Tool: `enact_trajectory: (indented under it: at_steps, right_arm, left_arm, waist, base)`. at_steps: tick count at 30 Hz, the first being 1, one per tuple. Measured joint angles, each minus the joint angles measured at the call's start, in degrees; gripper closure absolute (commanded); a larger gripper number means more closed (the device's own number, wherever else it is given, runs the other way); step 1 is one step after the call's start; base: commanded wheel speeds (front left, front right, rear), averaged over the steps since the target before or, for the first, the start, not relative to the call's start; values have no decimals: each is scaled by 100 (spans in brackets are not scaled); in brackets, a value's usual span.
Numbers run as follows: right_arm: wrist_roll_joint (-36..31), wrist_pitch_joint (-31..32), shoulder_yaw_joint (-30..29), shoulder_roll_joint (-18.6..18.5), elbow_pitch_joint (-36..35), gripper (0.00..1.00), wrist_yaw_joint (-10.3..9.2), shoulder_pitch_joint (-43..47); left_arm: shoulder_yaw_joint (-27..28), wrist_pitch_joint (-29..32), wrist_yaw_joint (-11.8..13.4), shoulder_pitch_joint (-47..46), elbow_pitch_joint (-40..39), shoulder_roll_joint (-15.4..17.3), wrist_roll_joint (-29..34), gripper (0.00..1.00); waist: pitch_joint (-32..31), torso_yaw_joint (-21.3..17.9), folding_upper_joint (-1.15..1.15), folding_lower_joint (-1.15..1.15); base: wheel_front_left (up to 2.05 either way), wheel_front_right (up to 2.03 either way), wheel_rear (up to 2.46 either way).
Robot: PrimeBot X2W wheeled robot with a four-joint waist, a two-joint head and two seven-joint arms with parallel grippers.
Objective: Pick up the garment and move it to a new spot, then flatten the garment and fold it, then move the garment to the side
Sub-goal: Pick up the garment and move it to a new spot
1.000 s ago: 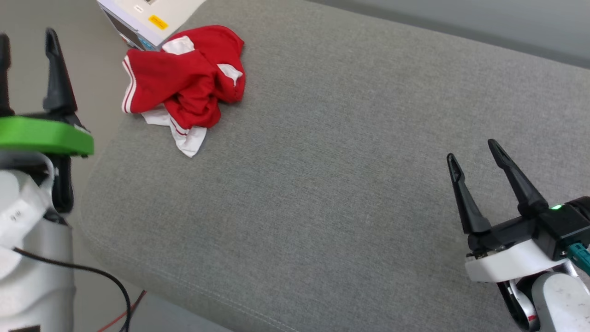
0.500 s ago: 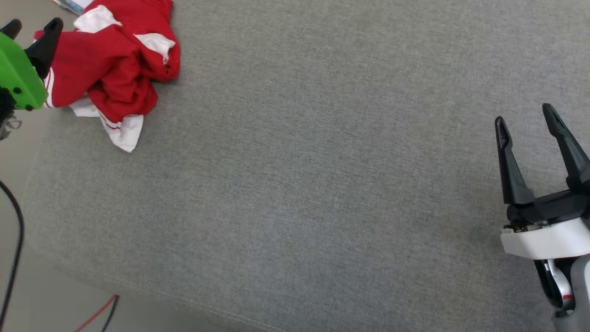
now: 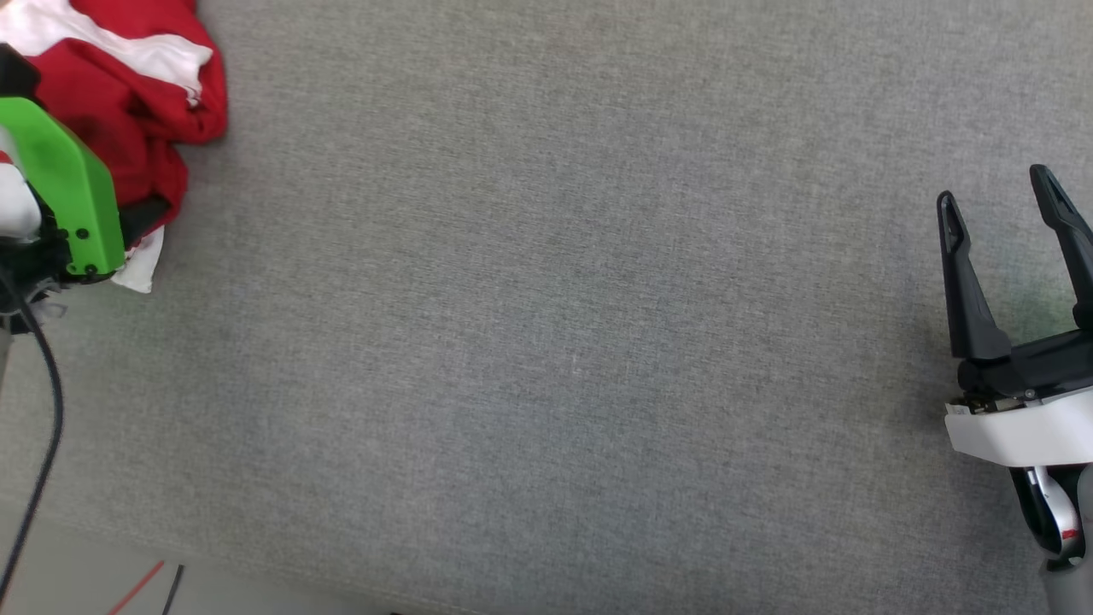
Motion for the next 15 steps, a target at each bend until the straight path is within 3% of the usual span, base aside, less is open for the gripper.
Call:
enact_trajectory:
  at_steps: [5,6,7,11,12,15]
  right_arm:
    - [0,-1,56,-27,19,0,1,-48]
    - [0,-1,55,-23,24,0,1,-54]
    - [0,-1,55,-23,37,0,0,-60]
    - [0,-1,63,16,97,0,1,-62]
    - [2,-1,55,97,123,0,0,-62]
    - [4,-1,49,169,169,0,0,-52]
  left_arm:
    - [-237,-51,0,-221,542,-112,-36,0]
    - [-275,-54,0,-257,583,-103,-43,63]
    - [-330,-60,-4,-279,632,-88,-79,100]
    - [-625,-315,-4,-339,641,-15,-180,100]
    - [-866,-653,-4,-331,499,56,-182,100]
    - [-1136,-928,-4,-351,162,209,-175,100]
  waist:
    - [194,-98,1,-1]
    - [208,-119,0,-1]
    - [216,-142,1,-1]
    - [133,-176,0,-1]
    - [-11,-173,0,0]
    - [-216,-152,0,0]
  base:
    - [0,0,0]
    - [0,0,0]
    - [0,0,0]
    - [0,0,0]
    - [0,0,0]
    - [0,0,0]
